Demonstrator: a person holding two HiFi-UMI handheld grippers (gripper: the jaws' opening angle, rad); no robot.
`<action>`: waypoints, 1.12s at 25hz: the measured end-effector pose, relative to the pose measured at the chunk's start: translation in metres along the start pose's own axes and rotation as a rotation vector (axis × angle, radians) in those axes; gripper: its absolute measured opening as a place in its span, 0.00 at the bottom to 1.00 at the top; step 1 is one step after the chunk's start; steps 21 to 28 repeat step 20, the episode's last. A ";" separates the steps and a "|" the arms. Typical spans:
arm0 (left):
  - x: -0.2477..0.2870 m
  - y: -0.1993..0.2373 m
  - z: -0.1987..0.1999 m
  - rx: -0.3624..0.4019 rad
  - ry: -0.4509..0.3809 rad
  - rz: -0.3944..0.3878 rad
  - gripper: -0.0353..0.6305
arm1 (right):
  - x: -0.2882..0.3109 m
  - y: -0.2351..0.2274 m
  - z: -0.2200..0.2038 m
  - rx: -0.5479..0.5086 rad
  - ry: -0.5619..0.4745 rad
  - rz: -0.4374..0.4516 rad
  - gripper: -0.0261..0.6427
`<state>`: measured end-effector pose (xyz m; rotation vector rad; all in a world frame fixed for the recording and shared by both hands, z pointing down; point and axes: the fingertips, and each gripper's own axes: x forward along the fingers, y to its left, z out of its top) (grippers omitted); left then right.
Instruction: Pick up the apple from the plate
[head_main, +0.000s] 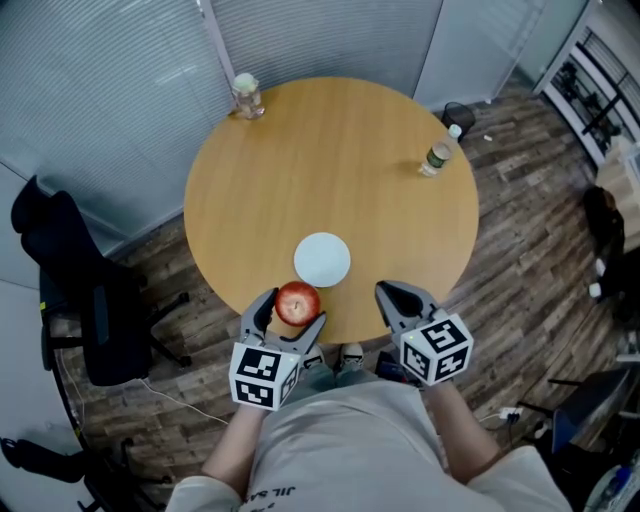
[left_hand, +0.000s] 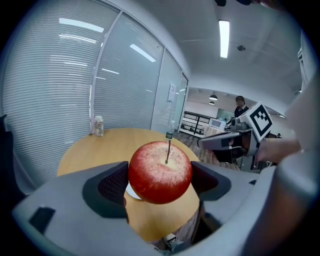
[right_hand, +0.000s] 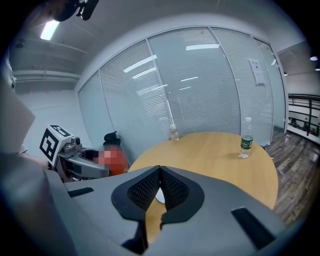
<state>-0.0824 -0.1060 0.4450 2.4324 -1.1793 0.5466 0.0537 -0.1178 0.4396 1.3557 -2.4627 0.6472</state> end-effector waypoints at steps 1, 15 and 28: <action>0.000 -0.001 0.002 -0.001 -0.005 -0.003 0.64 | 0.000 0.001 0.001 -0.003 0.001 0.002 0.08; 0.005 -0.008 0.001 0.008 -0.004 -0.028 0.64 | -0.004 0.004 -0.003 -0.020 0.001 0.010 0.08; 0.010 -0.007 0.005 0.006 0.000 -0.035 0.64 | -0.004 0.001 0.000 -0.017 0.004 0.000 0.08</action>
